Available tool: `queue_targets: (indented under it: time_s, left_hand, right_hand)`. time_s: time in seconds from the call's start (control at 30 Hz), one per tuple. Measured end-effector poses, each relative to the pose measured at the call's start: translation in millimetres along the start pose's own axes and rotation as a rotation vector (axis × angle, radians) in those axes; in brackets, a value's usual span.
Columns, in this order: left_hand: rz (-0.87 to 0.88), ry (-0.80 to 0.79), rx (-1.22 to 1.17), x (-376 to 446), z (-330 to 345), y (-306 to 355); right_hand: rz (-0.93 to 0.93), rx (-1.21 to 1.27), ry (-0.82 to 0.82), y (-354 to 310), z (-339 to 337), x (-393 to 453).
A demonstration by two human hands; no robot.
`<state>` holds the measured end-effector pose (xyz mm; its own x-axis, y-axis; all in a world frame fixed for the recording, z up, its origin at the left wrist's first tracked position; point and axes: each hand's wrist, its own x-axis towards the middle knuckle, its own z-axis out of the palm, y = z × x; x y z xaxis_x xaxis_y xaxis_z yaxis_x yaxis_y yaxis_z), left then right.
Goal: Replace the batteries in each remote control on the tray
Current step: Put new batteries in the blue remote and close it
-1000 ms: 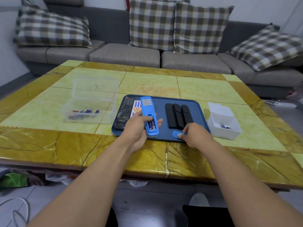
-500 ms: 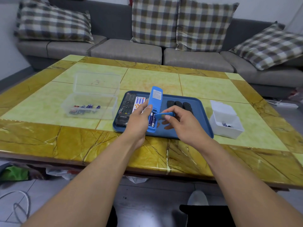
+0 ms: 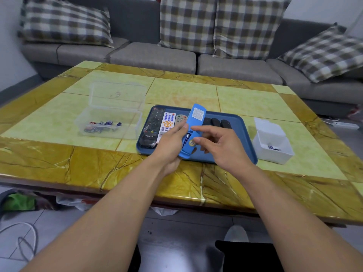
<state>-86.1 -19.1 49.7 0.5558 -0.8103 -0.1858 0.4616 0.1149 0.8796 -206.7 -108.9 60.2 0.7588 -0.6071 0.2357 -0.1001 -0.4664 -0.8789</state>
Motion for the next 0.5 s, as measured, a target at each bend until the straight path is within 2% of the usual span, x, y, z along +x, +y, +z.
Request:
queue_targets:
  time_s: [0.17,0.27,0.37,0.5]
  left_hand:
    - [-0.038,-0.034,-0.069,-2.9,4.2,0.3]
    - [-0.061,-0.020,-0.094,-3.4,3.3,-0.5]
    - [-0.079,-0.003,-0.139,-4.2,2.6,-0.2]
    - [-0.087,0.036,-0.204,-5.0,-0.1,1.7]
  right_hand:
    - [0.049,0.018,0.065,-1.2,0.6,1.4]
    - [0.016,-0.020,0.116,1.5,1.2,2.0]
    - [-0.030,-0.133,0.167,4.3,1.7,2.4]
    - [-0.089,-0.275,0.147,3.0,6.8,1.8]
